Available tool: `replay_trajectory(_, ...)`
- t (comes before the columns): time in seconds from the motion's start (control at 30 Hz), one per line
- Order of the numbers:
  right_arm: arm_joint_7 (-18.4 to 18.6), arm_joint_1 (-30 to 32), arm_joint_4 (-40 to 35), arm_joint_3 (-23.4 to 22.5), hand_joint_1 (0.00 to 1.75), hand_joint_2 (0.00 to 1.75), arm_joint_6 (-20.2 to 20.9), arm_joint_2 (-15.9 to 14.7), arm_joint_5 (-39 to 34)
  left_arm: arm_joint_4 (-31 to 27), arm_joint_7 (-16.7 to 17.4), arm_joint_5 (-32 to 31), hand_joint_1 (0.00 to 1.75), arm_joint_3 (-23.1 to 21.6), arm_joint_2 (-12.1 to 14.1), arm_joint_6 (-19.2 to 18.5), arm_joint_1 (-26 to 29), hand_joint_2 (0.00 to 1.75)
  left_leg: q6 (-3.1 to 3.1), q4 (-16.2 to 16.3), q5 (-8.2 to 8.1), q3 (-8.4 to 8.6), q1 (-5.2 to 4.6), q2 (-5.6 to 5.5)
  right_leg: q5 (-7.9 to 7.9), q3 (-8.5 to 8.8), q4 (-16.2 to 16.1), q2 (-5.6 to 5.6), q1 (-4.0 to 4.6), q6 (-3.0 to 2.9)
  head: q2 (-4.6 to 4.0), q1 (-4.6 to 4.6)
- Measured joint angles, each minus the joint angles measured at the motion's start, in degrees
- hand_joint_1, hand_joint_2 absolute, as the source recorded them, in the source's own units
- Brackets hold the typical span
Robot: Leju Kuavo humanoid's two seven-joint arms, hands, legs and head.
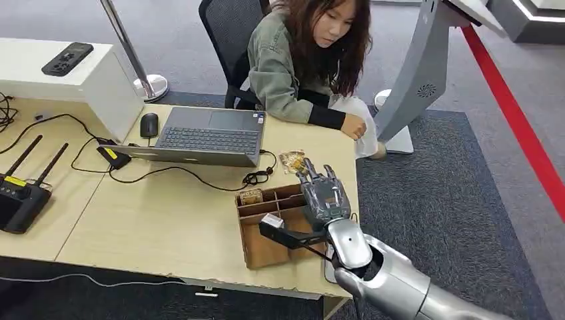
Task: Pass the card to the sensor for recognition and then transmit it.
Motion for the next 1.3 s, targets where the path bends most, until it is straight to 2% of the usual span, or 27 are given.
replay_trajectory(0.93,-0.1,-1.4,3.2,0.0,0.58,1.75,-0.1,1.7,-0.6,0.0,0.0,0.7,0.0,0.0,-0.2,0.8,0.0,0.0,0.0,0.0,0.0,0.01,0.0,0.0,0.0,-0.01,0.0,0.0,0.0,0.0,0.0,0.0)
replay_trajectory(1.1,0.0,-1.4,3.5,0.0,0.65,1.75,-0.1,1.7,-0.9,0.0,0.1,0.8,0.0,0.0,-0.2,0.8,0.0,0.0,0.0,0.0,0.0,0.01,0.0,0.0,0.0,-0.01,0.0,0.0,0.0,0.0,0.0,0.0)
replay_trajectory(1.3,0.1,-1.4,3.7,0.0,0.86,1.75,-0.1,1.7,-1.0,0.0,0.1,0.9,0.0,0.0,-0.2,0.8,0.0,0.0,0.0,0.0,0.0,0.01,0.0,0.0,0.0,-0.01,0.0,0.0,0.0,0.0,0.0,0.0)
